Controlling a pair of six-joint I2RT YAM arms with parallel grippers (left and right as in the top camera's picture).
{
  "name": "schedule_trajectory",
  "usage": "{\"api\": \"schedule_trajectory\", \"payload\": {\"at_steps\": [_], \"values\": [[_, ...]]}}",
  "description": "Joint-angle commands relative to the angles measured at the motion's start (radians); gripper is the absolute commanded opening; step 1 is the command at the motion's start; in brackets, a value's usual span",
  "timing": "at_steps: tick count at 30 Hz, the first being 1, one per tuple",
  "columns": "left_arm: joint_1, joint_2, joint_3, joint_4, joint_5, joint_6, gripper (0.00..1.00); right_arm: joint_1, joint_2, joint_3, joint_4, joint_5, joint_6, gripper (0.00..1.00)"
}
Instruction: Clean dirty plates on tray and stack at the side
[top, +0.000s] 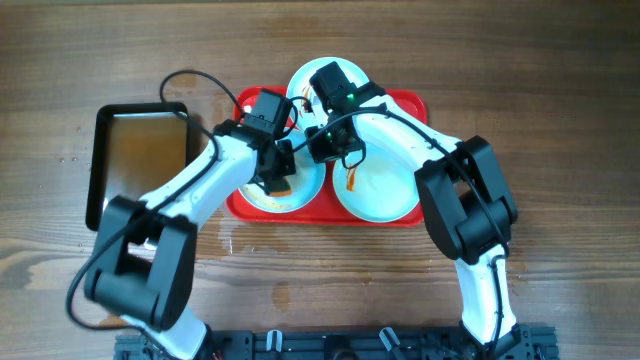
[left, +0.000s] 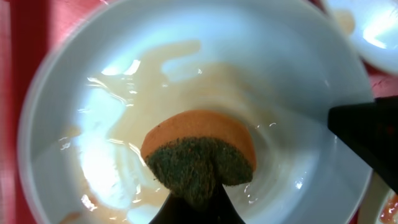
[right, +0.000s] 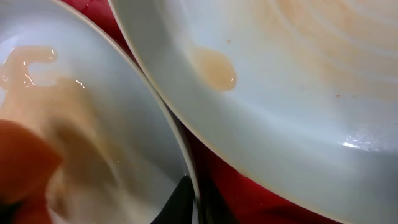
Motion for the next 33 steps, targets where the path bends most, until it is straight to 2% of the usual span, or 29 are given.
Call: {"api": "schedule_trajectory", "payload": {"at_steps": [1,4,6,9,14,16,20,23,25,26,27,29,31,33], "values": [[-0.005,0.089,-0.006,0.007,0.076,-0.006,0.04,0.002,0.026,-0.011,-0.005,0.025,0.005,0.08],[-0.005,0.139,-0.006,0.021,0.043,-0.006,0.04,0.002,0.026,-0.011,-0.005,0.025,0.005,0.08],[-0.005,0.165,-0.006,0.006,-0.077,-0.002,0.04,0.002,0.026,-0.011,-0.006,0.025,0.006,0.08],[-0.005,0.168,-0.005,-0.056,-0.340,-0.003,0.04,0.002,0.026,-0.011,-0.009,0.025,0.005,0.08],[-0.004,0.124,-0.005,-0.107,-0.614,-0.002,0.04,0.002,0.026,-0.011,-0.004,0.025,0.005,0.08],[-0.005,0.089,-0.005,-0.106,-0.673,-0.003,0.04,0.002,0.026,-0.011,-0.004,0.025,0.005,0.08],[-0.005,0.018,-0.003,-0.091,-0.679,-0.003,0.04,0.002,0.026,-0.011,-0.004,0.025,0.006,0.08],[-0.005,-0.043,-0.003,-0.081,-0.580,-0.003,0.04,0.002,0.026,-0.011,-0.004,0.025,0.005,0.08],[-0.004,-0.064,-0.004,-0.064,-0.393,-0.003,0.04,0.002,0.026,-0.011,-0.004,0.025,0.005,0.08],[-0.004,-0.063,-0.004,-0.037,-0.209,-0.003,0.04,0.002,0.026,-0.011,-0.004,0.025,0.005,0.08],[-0.004,-0.053,-0.006,-0.011,-0.095,-0.003,0.04,0.002,0.026,-0.011,-0.004,0.025,0.005,0.08],[-0.005,-0.037,-0.011,0.027,0.048,-0.004,0.04,0.002,0.026,-0.011,-0.004,0.025,0.006,0.08],[-0.008,-0.019,-0.020,0.066,0.114,-0.038,0.04,0.002,0.026,-0.011,-0.004,0.025,0.005,0.08],[-0.011,0.009,-0.022,0.085,0.114,-0.076,0.04,0.002,0.026,-0.011,-0.004,0.025,0.005,0.08]]}}
